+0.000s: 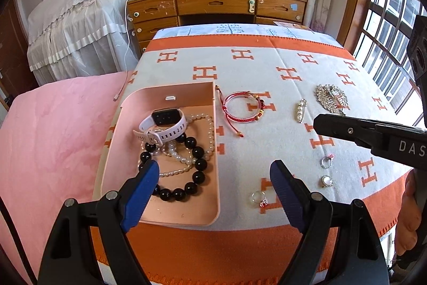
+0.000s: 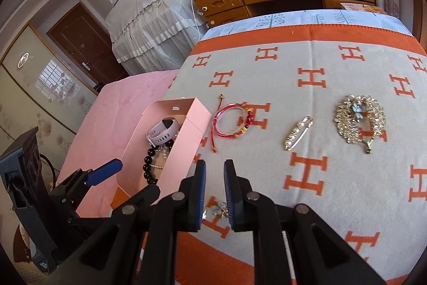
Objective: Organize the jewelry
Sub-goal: 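Move the left tool to the red string bracelet while the right tool approaches the gold brooch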
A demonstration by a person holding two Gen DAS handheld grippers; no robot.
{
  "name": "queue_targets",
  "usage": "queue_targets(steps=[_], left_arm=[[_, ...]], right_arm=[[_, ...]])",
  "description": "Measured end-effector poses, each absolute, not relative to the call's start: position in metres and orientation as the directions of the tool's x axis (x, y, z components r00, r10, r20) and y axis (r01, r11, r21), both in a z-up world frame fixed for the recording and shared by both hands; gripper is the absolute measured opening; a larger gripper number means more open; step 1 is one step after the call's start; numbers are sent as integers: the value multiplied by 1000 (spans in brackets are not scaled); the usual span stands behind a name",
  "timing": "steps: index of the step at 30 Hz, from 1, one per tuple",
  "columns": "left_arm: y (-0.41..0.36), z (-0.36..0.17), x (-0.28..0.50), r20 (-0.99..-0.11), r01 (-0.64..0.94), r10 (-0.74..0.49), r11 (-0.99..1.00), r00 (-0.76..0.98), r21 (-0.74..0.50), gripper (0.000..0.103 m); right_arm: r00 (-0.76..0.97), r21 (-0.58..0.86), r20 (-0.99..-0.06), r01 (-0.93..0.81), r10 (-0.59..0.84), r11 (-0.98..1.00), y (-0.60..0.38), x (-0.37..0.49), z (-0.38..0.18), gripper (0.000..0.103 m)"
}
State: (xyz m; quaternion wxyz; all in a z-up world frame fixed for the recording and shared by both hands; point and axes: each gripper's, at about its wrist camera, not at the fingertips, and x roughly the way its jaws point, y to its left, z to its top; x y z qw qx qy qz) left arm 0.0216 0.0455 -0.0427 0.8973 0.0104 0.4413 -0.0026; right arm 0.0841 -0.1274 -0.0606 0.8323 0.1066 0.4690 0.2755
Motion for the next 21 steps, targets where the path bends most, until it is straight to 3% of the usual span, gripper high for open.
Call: queue_targets(steps=[12,21], left_arm=[[24,-5,72,-819,140,-97,990,565,-21,84],[7,6,146,-856,212,-82,977,510,33,84]], right_arm=[[463,417,-723,-298,512,859,-170,85,-50,14],[523,393,-705,-274,479,878,-192,102,-24,14]])
